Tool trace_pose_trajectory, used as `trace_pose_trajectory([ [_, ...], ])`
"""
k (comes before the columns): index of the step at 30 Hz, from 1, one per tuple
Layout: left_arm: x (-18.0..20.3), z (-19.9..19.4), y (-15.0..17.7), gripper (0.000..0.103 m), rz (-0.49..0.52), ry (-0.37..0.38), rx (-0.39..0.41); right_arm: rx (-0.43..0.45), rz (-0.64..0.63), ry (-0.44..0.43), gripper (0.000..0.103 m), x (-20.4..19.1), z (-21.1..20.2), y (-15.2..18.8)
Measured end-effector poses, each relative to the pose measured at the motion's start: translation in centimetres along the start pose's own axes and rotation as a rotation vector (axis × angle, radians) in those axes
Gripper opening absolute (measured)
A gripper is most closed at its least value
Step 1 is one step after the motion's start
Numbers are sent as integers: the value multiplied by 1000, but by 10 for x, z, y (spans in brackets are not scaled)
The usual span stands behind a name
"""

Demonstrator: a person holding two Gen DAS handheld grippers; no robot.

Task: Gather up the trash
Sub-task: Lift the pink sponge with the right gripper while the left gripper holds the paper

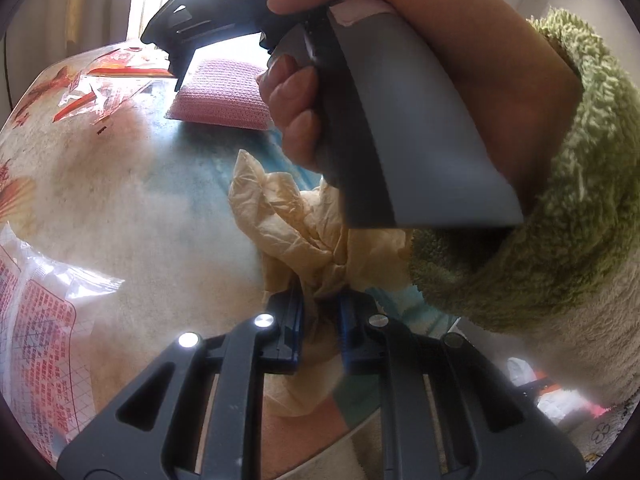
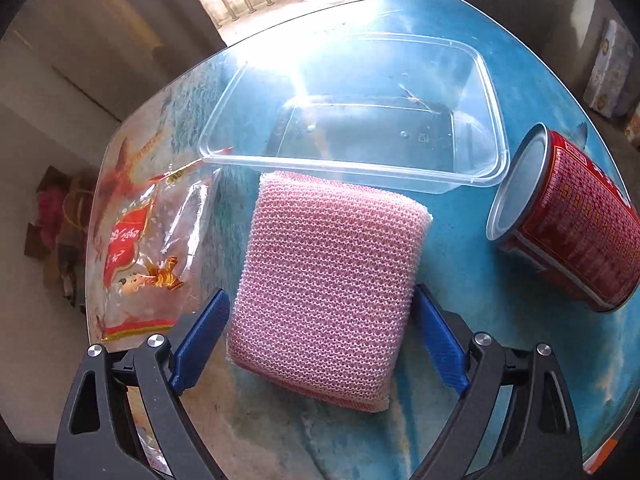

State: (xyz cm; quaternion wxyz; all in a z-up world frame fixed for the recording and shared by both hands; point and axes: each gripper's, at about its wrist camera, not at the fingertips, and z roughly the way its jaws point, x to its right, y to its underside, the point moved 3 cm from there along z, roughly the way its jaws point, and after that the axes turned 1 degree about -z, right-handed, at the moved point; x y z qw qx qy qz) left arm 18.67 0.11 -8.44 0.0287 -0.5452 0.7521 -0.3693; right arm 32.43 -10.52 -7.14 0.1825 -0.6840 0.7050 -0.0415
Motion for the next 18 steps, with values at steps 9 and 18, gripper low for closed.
trace_pose_trajectory([
  [9, 2, 0, 3, 13, 5, -3, 1, -20, -79, -83, 78, 23, -16, 10],
  [18, 5, 2, 3, 13, 9, -15, -1, 101, -136, -269, 78, 39, -91, 28],
])
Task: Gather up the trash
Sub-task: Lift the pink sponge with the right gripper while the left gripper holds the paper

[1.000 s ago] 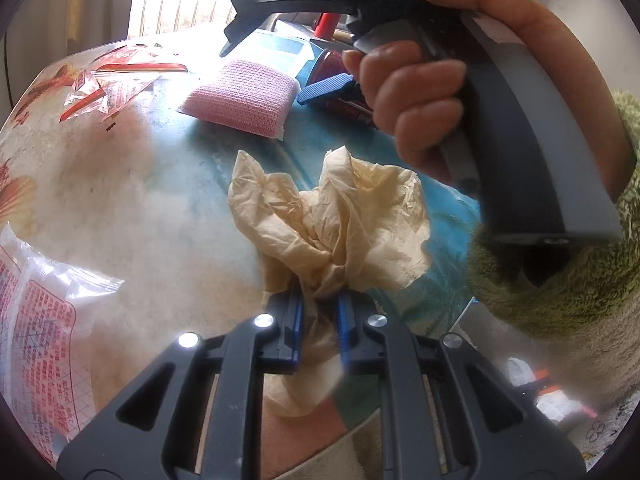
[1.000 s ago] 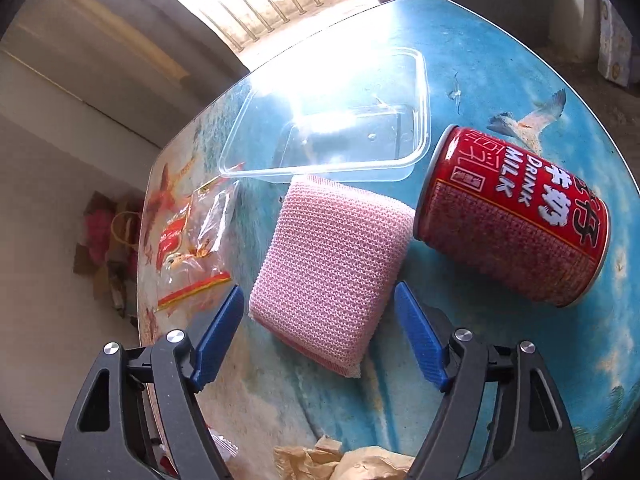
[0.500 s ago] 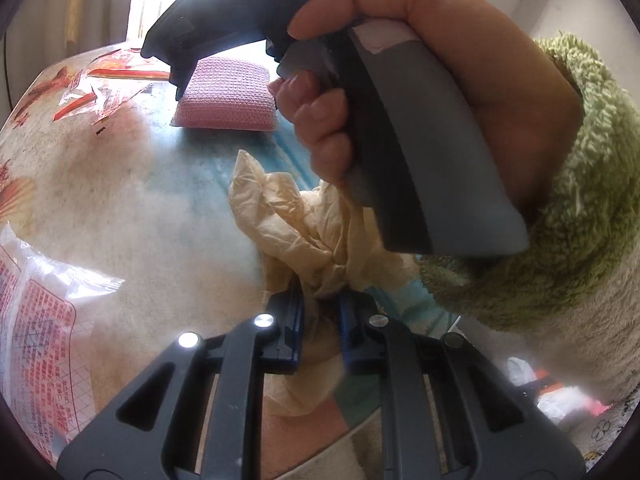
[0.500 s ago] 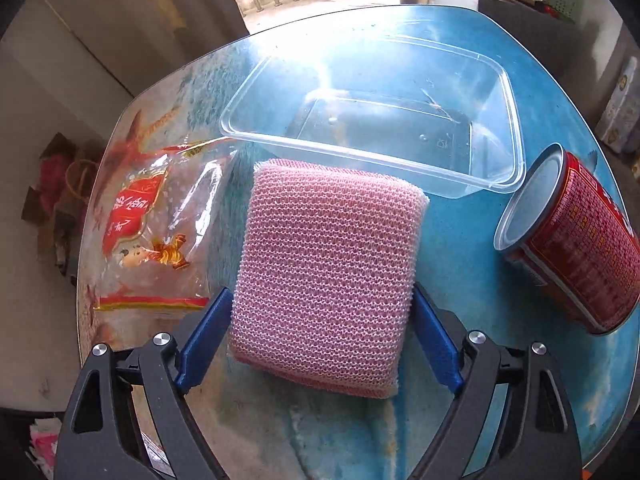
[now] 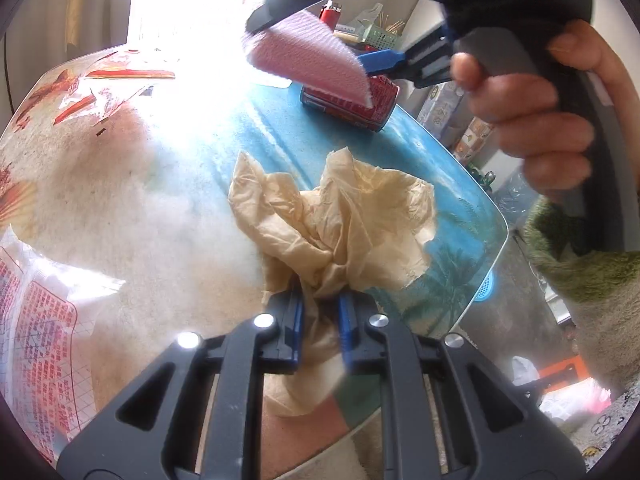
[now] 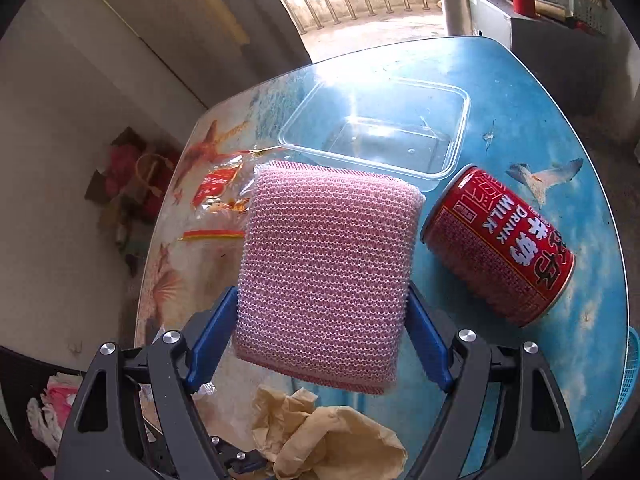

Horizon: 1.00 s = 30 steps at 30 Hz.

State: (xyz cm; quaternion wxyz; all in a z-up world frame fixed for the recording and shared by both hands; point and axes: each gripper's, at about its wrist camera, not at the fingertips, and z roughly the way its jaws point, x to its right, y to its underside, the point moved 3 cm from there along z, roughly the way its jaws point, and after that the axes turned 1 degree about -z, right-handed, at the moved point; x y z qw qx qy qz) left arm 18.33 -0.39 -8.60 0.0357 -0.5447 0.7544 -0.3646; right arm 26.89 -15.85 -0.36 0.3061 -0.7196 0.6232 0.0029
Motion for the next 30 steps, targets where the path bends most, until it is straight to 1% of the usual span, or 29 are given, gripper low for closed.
trace_pose_trajectory([
  [2, 3, 1, -1, 13, 0, -3, -1, 36, -3, -19, 78, 3, -22, 13],
  [4, 6, 2, -1, 13, -1, -7, -2, 60, 8, -18, 78, 13, -40, 29],
  [7, 7, 3, -3, 13, 1, -18, -8, 62, 54, 3, 78, 36, -55, 57],
  [9, 10, 3, -7, 13, 3, -31, -14, 55, 99, 27, 78, 58, -69, 82],
  [12, 17, 6, -10, 13, 12, -58, -24, 43, 160, 59, 78, 83, -73, 109],
  [15, 24, 9, -12, 13, 15, -81, -34, 42, 198, 79, 78, 96, -70, 129],
  [18, 30, 10, -15, 12, 13, -99, -37, 43, 192, 121, 78, 102, -67, 140],
  [21, 38, 5, -24, 12, 28, -124, -24, 46, 176, 138, 78, 102, -65, 147],
  [28, 64, -11, -43, 12, 89, -183, 19, 70, 173, 130, 78, 112, -73, 153],
  [30, 73, -13, -48, 12, 107, -191, 30, 81, 177, 123, 78, 116, -78, 155],
])
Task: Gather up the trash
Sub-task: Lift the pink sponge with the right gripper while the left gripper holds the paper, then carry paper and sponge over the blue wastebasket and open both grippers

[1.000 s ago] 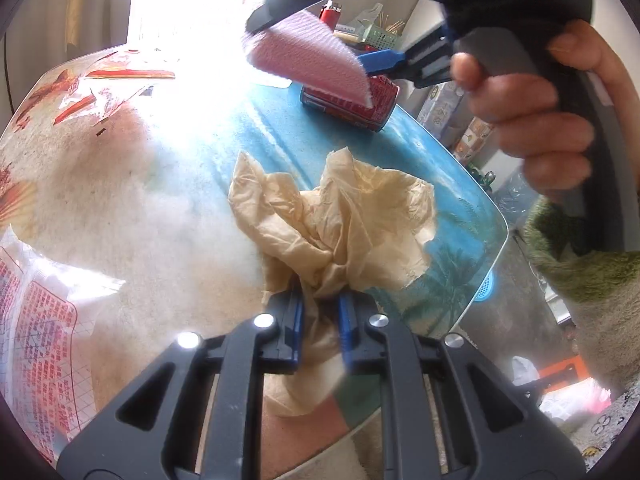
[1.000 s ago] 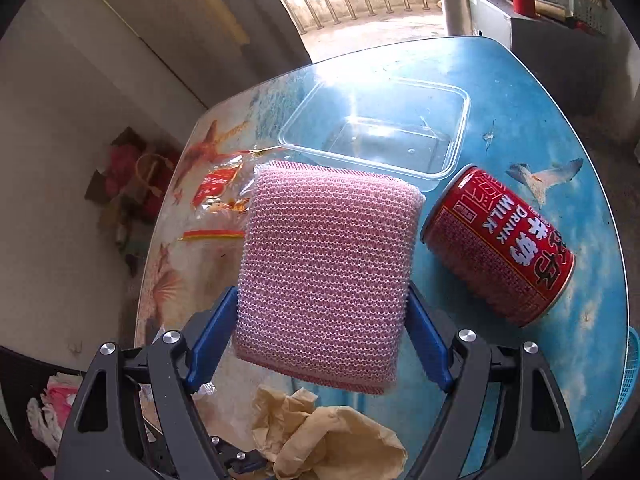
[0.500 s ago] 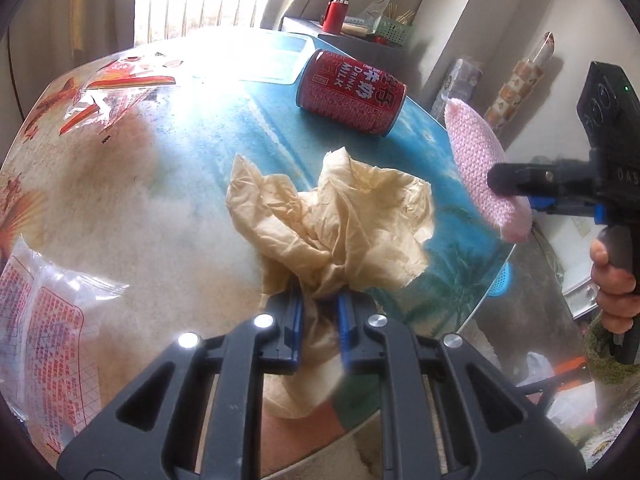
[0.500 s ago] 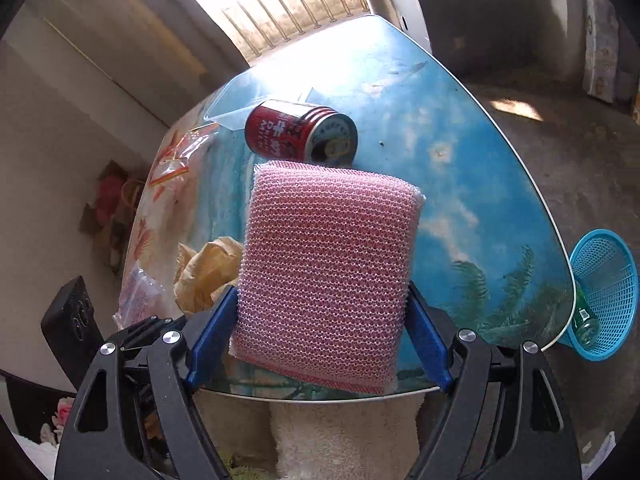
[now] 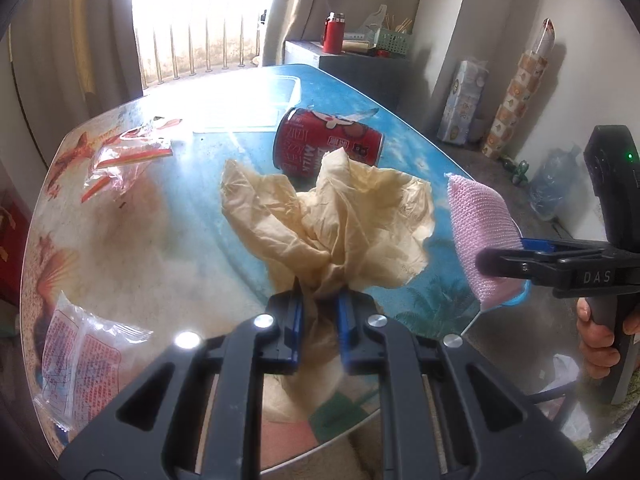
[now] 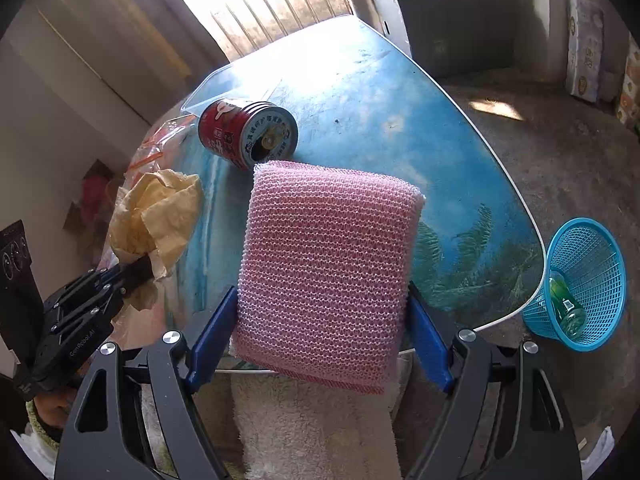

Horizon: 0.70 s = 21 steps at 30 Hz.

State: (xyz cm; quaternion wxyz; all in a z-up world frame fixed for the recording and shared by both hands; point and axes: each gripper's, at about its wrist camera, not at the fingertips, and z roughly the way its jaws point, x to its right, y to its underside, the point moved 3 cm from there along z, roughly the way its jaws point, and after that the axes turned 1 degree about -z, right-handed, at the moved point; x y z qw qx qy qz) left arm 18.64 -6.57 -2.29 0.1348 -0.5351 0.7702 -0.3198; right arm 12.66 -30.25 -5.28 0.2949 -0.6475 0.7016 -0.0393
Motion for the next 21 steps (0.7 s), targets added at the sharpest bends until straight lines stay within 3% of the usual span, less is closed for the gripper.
trace_pose_trajectory([
  [11, 52, -13, -23, 12, 113, -28, 42, 76, 51, -44, 78, 28, -30, 9],
  [21, 102, -15, -30, 12, 202, -9, 68, 166, 134, -31, 78, 74, -74, 23],
])
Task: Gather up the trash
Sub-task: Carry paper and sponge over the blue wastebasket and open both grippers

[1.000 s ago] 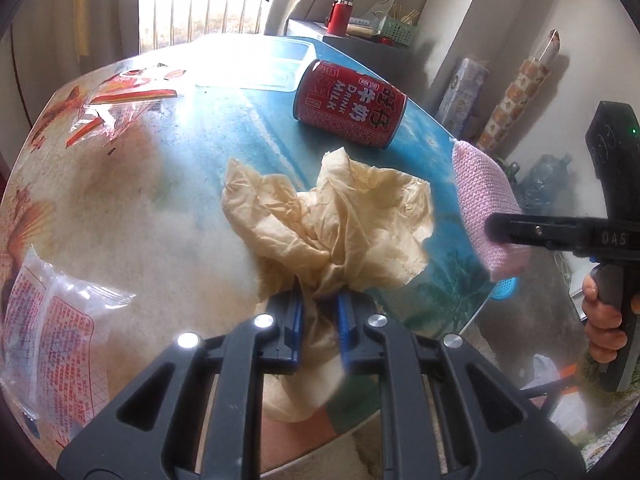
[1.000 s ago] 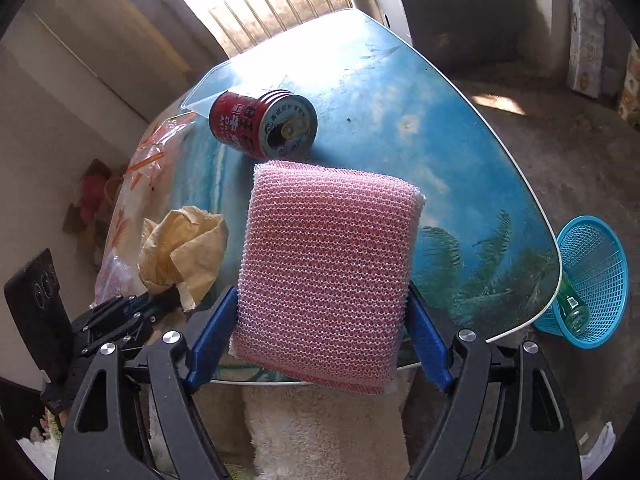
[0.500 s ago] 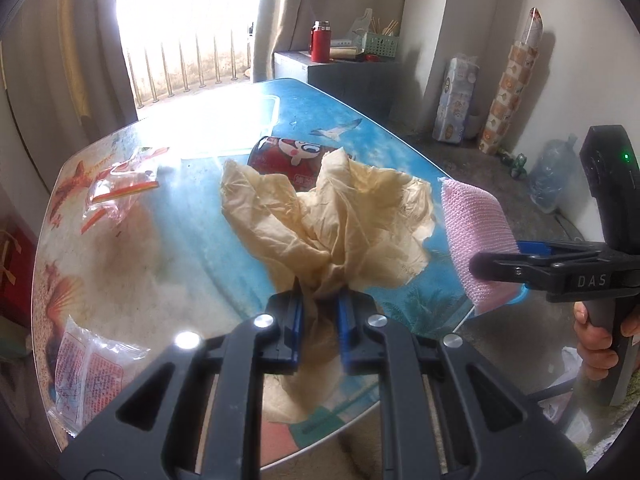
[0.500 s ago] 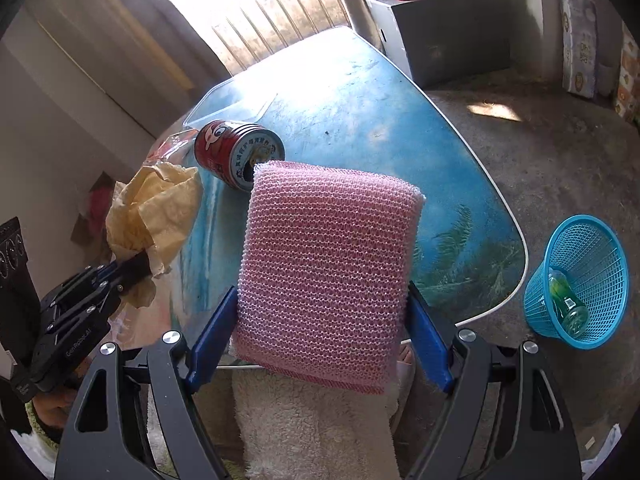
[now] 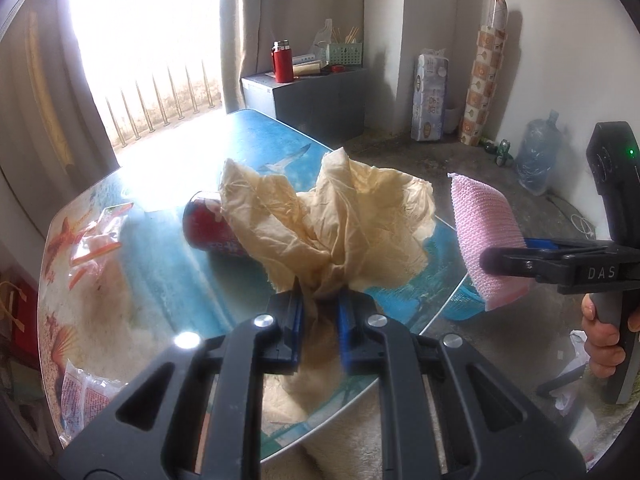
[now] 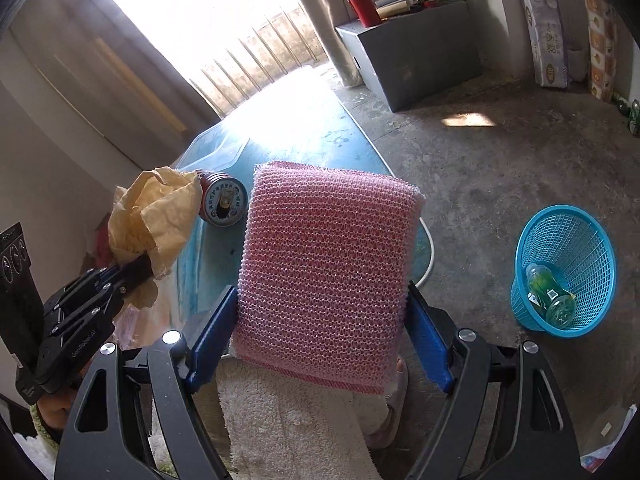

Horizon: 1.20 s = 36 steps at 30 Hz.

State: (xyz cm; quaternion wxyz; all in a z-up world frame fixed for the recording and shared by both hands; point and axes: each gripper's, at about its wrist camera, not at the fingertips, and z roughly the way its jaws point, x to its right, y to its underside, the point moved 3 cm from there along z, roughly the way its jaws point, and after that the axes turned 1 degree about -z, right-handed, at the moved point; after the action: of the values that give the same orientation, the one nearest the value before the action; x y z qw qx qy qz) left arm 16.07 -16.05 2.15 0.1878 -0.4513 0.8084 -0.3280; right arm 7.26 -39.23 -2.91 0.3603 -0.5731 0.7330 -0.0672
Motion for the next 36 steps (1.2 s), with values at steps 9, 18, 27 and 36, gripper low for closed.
trace_pose_trajectory([
  [9, 53, 8, -16, 12, 100, 53, 16, 77, 129, 59, 78, 60, -41, 21],
  [18, 111, 29, -26, 12, 168, 155, 14, 112, 265, 157, 78, 124, -69, 46],
  [27, 180, 74, -34, 13, 130, 411, -104, 116, 400, 286, 78, 194, -89, 63],
  [36, 238, 157, -25, 13, 95, 541, -324, 66, 471, 342, 78, 246, -65, 69],
])
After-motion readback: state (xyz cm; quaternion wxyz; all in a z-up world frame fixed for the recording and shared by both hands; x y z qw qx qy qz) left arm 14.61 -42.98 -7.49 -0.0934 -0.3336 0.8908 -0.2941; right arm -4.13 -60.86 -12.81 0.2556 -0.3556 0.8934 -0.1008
